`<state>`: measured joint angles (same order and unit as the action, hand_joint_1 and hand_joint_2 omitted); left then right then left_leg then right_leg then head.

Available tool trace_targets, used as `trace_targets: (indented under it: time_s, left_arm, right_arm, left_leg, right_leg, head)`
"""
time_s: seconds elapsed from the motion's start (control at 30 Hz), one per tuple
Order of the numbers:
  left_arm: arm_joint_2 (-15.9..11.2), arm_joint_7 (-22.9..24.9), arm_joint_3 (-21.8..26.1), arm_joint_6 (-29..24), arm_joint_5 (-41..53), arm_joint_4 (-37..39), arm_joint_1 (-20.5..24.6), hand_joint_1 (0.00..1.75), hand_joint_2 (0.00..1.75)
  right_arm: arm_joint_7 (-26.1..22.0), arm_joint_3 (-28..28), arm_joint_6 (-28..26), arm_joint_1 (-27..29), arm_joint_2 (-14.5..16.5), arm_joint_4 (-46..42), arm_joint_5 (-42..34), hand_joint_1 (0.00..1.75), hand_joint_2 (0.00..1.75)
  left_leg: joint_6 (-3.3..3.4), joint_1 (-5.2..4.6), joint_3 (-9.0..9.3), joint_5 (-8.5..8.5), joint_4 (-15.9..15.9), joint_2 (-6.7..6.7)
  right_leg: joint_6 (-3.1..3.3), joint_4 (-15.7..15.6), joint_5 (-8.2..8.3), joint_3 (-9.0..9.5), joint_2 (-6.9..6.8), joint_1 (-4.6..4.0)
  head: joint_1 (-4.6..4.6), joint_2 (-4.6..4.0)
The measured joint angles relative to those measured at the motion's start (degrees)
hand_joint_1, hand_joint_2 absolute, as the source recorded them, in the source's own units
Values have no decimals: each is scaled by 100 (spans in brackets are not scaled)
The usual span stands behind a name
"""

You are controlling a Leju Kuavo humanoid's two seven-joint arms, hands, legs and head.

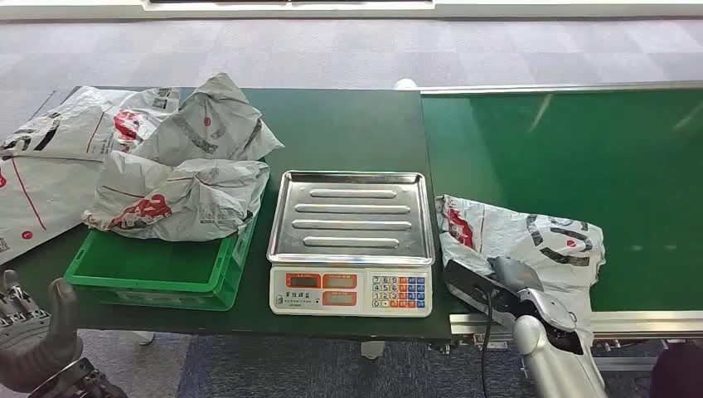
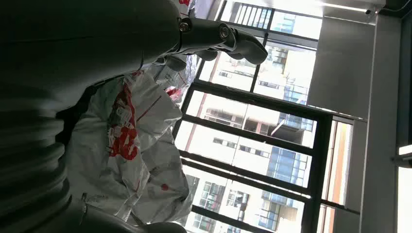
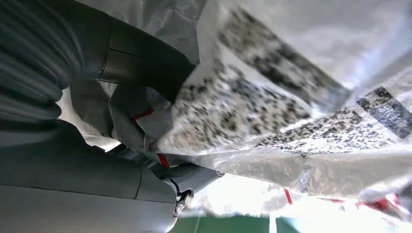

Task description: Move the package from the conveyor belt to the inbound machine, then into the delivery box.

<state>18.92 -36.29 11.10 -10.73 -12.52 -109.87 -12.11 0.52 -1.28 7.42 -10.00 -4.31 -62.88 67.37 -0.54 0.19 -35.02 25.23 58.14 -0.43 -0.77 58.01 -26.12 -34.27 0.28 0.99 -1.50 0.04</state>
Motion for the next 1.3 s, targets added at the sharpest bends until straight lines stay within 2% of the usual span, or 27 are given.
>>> trace_targets:
  time_s: [0.13,0.27,0.37,0.5,0.57,0.6,0.7,0.73,0.77,0.87,0.93,1.0,1.07,1.17,1.3]
  left_arm:
    - [7,-12,1,-4,-1,-35,-28,0,175]
    - [27,-62,7,-87,-27,-154,-93,0,175]
    - [31,-73,10,-123,-33,-235,-111,0,175]
    - [41,-72,11,-133,-36,-289,-160,0,175]
    - [51,-52,9,-136,-67,-283,-170,0,175]
    - [53,-39,3,-139,-84,-257,-155,0,175]
    - [31,-43,-70,-154,-94,-69,-33,0,175]
    - [18,-66,-105,-164,-93,9,7,0,175]
    - [5,-92,-133,-175,-95,77,39,0,175]
    - [-21,-161,-167,-197,-112,214,133,0,175]
    - [-32,-196,-174,-187,-152,245,163,0,175]
    - [-40,-202,-175,-117,-195,247,177,0,175]
    - [-52,-192,-175,-22,-209,260,228,0,175]
    - [-70,-164,-181,73,-208,321,299,0,175]
    - [-95,-131,-255,111,-203,458,403,0,175]
  right_arm:
    - [38,42,-242,24,6,-237,147,175,175]
    - [430,48,-1238,-27,123,-739,906,175,175]
    - [584,47,-1332,-117,209,-1125,1134,175,175]
    - [546,46,-1411,-124,277,-1383,1206,175,175]
    - [96,-22,-1892,-92,390,-1733,1358,175,175]
    - [-399,-128,-2443,-91,526,-2126,1405,175,175]
    - [-2296,-667,-4603,-356,1186,-3575,1043,175,175]
    - [-2732,-831,-5096,-470,1389,-3950,875,175,175]
    - [-2980,-948,-5318,-529,1549,-4309,762,175,175]
    - [-3087,-1020,-5006,-474,1900,-5178,675,175,175]
    - [-2637,-819,-4722,-528,2016,-5142,626,175,175]
    - [-1790,-315,-4113,-744,1955,-4506,389,175,175]
    - [-1267,350,-3235,-938,1814,-3776,74,175,175]
    - [-1112,1108,-2509,-1189,1680,-2869,-227,175,175]
    - [-1266,1798,-2280,-1626,1636,-1387,-643,175,175]
  left_leg:
    - [0,0,-2,0,0,0]
    - [0,0,-4,-1,0,0]
    - [0,0,0,-1,0,-3]
    - [1,0,-1,-1,1,-9]
    - [2,-4,-9,-5,2,-8]
    - [1,-8,-17,-9,3,-8]
    - [-10,-5,-19,-14,2,-9]
    - [-12,0,-9,-9,2,-10]
    - [-13,5,1,-3,2,-12]
    - [-19,6,-1,16,-2,-8]
    - [-26,6,-5,34,-7,15]
    - [-27,6,25,50,-8,55]
    - [-19,5,59,36,-5,73]
    - [-21,8,35,-12,-1,21]
    - [-32,16,22,-23,-2,8]
  right_leg:
    - [0,0,0,0,0,0]
    - [0,1,0,-2,1,0]
    - [0,0,0,2,-1,-2]
    - [-1,1,0,3,-4,-1]
    - [-3,3,3,-10,-3,7]
    - [-3,5,6,-22,-2,12]
    - [8,8,4,-29,-1,5]
    - [12,7,-3,-17,-2,-3]
    - [17,7,-10,-5,-4,-11]
    - [20,7,-20,12,-1,-12]
    - [25,7,-26,32,22,-15]
    - [30,6,-31,56,62,-12]
    - [24,6,-21,54,79,-9]
    - [18,7,5,25,30,-19]
    - [26,8,12,15,16,-29]
  head:
    - [0,0]
    - [1,0]
    - [0,0]
    - [0,0]
    - [1,0]
    - [0,0]
    - [-2,0]
    - [-2,0]
    - [-2,0]
    - [-2,0]
    - [-2,0]
    - [-2,0]
    - [-4,0]
    - [-4,0]
    - [-4,0]
